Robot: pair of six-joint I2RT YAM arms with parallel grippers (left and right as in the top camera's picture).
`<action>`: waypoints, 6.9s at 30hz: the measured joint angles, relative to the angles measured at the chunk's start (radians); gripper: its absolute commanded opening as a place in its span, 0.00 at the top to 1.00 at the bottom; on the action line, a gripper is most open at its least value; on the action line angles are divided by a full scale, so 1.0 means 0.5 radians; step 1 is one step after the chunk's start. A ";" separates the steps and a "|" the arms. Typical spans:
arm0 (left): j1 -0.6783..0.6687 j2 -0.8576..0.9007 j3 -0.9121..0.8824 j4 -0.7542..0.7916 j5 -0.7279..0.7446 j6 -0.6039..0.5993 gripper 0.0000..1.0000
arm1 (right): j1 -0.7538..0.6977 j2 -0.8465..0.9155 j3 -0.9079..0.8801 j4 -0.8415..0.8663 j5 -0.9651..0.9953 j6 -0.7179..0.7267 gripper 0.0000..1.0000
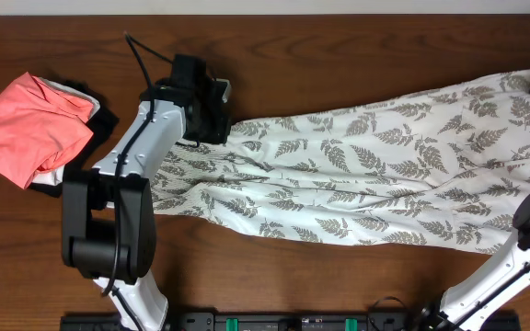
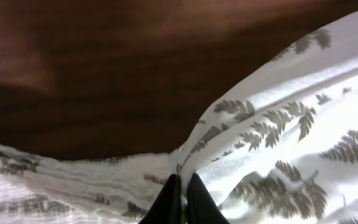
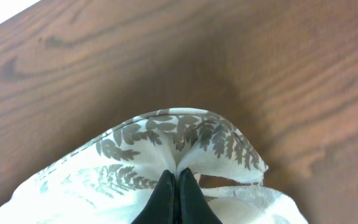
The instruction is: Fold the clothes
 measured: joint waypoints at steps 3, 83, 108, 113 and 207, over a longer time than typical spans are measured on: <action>0.000 -0.068 0.000 -0.077 0.000 -0.014 0.94 | -0.005 -0.002 -0.002 -0.175 0.002 -0.001 0.99; -0.002 -0.356 -0.003 -0.644 -0.289 -0.235 0.92 | -0.535 -0.077 -0.225 -1.355 0.285 0.177 0.87; -0.002 -0.356 -0.004 -0.610 -0.289 -0.253 0.92 | -0.568 -0.078 -0.289 -1.192 0.414 0.340 0.72; -0.002 -0.356 -0.004 -0.610 -0.289 -0.253 0.92 | -0.535 -0.079 -0.240 -1.122 0.133 0.220 0.72; -0.056 0.124 -0.010 -0.188 -0.407 -0.754 0.47 | -0.240 -0.189 -1.058 -0.810 0.083 0.118 0.75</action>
